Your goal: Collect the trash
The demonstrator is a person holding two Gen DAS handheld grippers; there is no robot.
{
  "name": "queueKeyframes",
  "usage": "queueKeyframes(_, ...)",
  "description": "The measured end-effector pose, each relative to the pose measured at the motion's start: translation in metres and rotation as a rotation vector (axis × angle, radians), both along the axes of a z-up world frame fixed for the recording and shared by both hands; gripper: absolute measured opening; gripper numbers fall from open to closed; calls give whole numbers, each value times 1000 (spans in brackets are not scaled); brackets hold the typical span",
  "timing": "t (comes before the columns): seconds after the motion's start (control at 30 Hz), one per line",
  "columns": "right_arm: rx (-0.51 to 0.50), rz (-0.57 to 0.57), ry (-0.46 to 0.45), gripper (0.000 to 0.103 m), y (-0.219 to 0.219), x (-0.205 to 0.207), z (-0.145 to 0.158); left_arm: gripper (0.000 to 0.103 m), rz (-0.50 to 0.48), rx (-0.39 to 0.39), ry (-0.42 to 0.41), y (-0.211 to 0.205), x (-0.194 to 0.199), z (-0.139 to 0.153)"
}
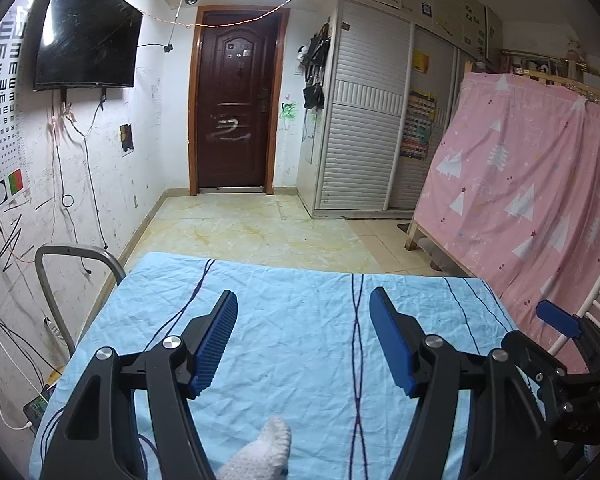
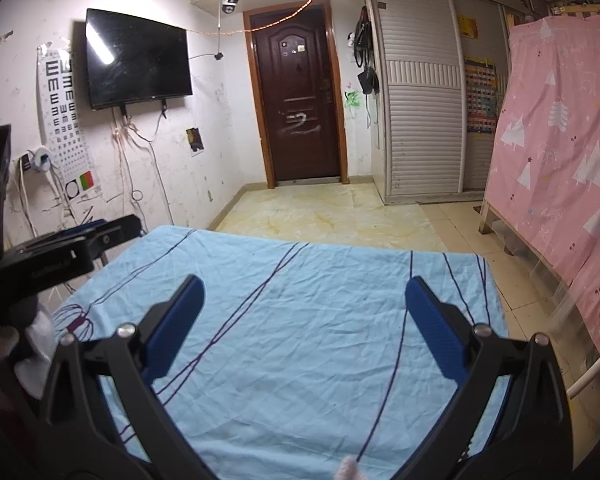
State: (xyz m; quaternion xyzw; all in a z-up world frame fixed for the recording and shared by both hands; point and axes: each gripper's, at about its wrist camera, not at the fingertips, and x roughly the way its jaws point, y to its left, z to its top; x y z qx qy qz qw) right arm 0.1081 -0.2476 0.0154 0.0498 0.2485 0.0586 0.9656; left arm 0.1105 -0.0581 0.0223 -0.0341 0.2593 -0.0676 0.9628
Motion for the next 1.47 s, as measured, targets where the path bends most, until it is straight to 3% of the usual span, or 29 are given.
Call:
queueKeyframes(0.53,-11,23,8,97,11,5,-2,60,83,3,25,10,4,-5)
queueKeyframes(1.47,-13,21,22,97,11,7,-10,60,114,-6,44,16,9,-15)
